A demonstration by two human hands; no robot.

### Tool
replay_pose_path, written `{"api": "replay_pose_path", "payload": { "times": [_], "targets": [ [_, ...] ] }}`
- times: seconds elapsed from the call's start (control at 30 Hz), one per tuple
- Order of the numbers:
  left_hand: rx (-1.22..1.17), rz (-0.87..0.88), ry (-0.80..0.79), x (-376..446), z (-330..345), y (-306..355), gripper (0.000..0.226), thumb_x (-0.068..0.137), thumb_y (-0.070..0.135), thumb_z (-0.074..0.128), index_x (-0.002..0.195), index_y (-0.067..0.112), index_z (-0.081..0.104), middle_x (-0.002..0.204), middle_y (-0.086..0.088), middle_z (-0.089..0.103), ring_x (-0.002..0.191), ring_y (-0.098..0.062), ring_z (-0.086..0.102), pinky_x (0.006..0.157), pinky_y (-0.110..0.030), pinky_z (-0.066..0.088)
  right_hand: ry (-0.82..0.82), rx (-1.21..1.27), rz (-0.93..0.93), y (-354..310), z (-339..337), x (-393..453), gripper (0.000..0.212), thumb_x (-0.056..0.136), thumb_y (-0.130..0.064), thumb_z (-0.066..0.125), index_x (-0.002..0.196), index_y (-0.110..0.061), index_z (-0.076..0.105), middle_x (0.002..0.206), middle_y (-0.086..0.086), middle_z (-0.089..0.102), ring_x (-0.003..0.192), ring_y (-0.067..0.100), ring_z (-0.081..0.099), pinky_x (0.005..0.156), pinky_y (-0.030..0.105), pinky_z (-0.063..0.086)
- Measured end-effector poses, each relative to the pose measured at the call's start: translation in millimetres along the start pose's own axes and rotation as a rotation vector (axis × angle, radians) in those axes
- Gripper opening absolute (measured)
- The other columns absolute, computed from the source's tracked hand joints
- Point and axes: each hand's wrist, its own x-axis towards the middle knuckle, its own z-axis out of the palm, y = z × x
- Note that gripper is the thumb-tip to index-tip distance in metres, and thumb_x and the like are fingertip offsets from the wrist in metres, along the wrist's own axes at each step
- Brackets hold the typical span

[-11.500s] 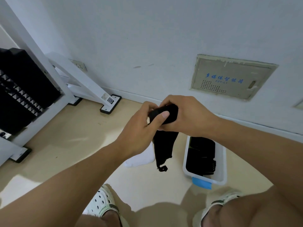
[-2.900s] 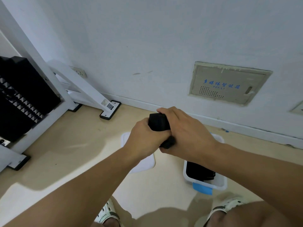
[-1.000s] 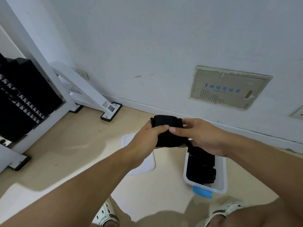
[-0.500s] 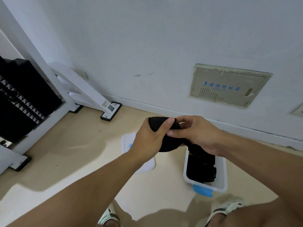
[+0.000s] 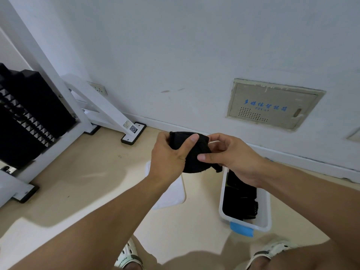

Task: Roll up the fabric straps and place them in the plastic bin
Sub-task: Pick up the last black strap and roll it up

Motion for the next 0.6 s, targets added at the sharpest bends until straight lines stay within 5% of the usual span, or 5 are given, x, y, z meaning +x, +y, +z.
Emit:
{"api": "replay_pose_path", "payload": {
  "times": [0.13, 0.3, 0.47, 0.6],
  "targets": [
    [0.015, -0.005, -0.032, -0.4, 0.2, -3.6, 0.040, 0.086, 0.054, 0.073, 0.103, 0.021, 0.060, 0.098, 0.009, 0.068, 0.087, 0.001, 0.065, 0.064, -0.009, 0.049, -0.046, 0.046, 0.028, 3.8, 1.9, -1.2, 0.043, 0.077, -0.003, 0.084, 0.109, -0.010, 0.056, 0.099, 0.006, 0.076, 0.082, 0.020, 0.070, 0.064, 0.023, 0.047],
    [0.116, 0.009, -0.038, 2.5, -0.5, 1.7, 0.060, 0.076, 0.074, 0.068, 0.102, 0.021, 0.065, 0.093, -0.003, 0.070, 0.088, -0.019, 0.070, 0.077, -0.038, 0.060, 0.107, -0.015, -0.027, 4.2, 8.6, 0.6, 0.054, 0.070, -0.004, 0.090, 0.110, -0.017, 0.057, 0.096, -0.001, 0.076, 0.079, 0.015, 0.073, 0.074, 0.034, 0.058],
    [0.073, -0.077, -0.250, -2.5, -4.1, 3.1, 0.031, 0.094, 0.057, 0.063, 0.116, 0.035, 0.063, 0.103, 0.006, 0.068, 0.090, -0.004, 0.066, 0.069, -0.014, 0.050, 0.203, -0.330, -0.192, 6.6, -2.7, 2.0, 0.055, 0.069, -0.007, 0.091, 0.110, -0.024, 0.058, 0.101, -0.010, 0.073, 0.089, 0.004, 0.072, 0.076, 0.034, 0.063],
    [-0.225, -0.314, -0.365, -9.0, -0.8, 12.4, 0.025, 0.101, 0.047, 0.060, 0.124, 0.036, 0.062, 0.119, -0.002, 0.069, 0.097, -0.021, 0.074, 0.087, -0.037, 0.063, 0.310, -0.655, -0.387, 15.2, -2.7, 4.1, 0.050, 0.070, -0.020, 0.085, 0.105, -0.037, 0.054, 0.099, -0.020, 0.069, 0.096, 0.001, 0.066, 0.081, 0.032, 0.057]
  ]
}}
